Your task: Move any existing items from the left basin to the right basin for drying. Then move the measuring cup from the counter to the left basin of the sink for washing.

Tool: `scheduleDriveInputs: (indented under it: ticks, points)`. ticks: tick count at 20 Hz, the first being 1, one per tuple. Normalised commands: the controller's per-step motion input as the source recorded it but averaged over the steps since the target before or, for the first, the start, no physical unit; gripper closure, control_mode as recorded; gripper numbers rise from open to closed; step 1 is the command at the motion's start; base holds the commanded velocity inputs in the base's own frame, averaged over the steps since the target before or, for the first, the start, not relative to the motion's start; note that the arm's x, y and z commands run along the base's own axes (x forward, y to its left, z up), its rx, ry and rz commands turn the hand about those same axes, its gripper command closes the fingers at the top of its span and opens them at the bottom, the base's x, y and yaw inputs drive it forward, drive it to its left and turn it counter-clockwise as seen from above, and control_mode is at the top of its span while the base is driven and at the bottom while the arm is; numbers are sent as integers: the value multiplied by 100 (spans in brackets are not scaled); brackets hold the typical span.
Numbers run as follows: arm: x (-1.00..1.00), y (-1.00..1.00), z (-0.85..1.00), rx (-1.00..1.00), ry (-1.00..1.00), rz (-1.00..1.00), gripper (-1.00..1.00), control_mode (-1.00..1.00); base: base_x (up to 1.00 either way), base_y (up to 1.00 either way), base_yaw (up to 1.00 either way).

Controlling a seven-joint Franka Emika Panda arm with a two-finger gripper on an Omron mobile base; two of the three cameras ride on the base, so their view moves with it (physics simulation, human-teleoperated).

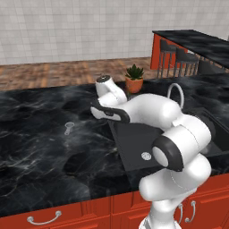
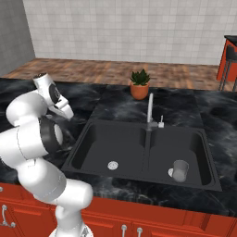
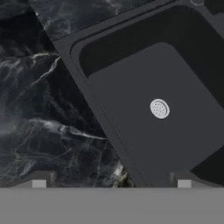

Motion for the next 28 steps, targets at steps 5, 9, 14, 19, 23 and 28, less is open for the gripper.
scheduleDriveInputs:
  ticks: [5,9,14,19,23,28]
  points:
    - [9,60,0,0,-9,12,-100,-100,0,0,0]
    - [10,57,0,0,-10,12,-100,-100,0,0,0]
    - [10,54,0,0,-7,10,-100,-100,0,0,0]
    - [14,46,0,0,0,8,-100,-100,0,0,0]
    - [21,40,0,0,0,6,-100,-100,0,0,0]
    - [21,37,-5,0,0,3,-100,-100,0,0,0]
